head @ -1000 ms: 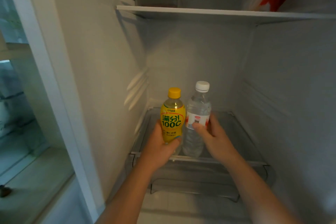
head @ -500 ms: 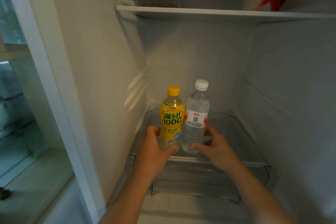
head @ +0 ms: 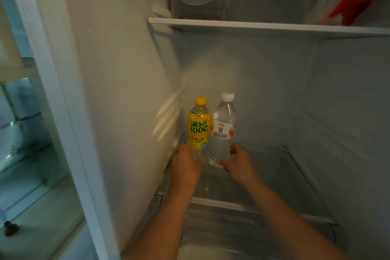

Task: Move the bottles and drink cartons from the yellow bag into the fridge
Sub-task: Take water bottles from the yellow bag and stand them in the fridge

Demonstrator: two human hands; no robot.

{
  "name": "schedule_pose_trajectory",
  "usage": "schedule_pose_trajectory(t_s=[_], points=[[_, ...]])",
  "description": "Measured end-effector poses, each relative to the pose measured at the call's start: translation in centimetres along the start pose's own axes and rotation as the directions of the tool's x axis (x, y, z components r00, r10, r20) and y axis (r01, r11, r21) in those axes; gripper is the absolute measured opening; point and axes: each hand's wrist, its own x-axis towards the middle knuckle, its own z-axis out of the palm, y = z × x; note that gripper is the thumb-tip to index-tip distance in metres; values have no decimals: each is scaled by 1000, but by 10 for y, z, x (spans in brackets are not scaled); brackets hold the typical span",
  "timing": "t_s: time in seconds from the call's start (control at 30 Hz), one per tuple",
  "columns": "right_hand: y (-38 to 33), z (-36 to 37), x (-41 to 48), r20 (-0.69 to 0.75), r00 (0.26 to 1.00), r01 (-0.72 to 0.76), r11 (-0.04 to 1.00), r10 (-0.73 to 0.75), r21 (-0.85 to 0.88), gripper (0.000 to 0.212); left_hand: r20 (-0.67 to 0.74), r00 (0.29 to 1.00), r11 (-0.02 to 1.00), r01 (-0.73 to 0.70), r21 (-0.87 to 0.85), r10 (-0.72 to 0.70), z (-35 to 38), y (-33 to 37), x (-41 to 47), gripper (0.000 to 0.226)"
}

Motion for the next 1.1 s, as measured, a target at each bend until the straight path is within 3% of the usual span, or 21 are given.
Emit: schedule_pose_trajectory(t_s=[0.23, 0.53, 0.77, 0.97, 1.1], points=[[-6, 18, 41, -7, 999, 37, 998, -37, -51, 39, -58, 995, 996, 79, 42, -76, 14, 5, 40, 39], [-8, 45, 78, -29, 999, 18, 996, -21, -88, 42, -86, 982, 976, 176, 131, -166, 29, 5, 79, 24], [-9, 42, 77, 3, 1000, 8, 993, -8, -117, 42, -64, 982, 967, 185, 173, -177, 34, 4, 81, 25], [-15, 16, 42, 42, 997, 58, 998, -58, -17, 59, -1, 997, 992, 77, 101, -77, 26, 12, 52, 24], [-9, 4, 6, 89, 993, 76, 997, -74, -19, 65, 71, 995, 996, -77, 35, 74, 22, 6, 18, 21]])
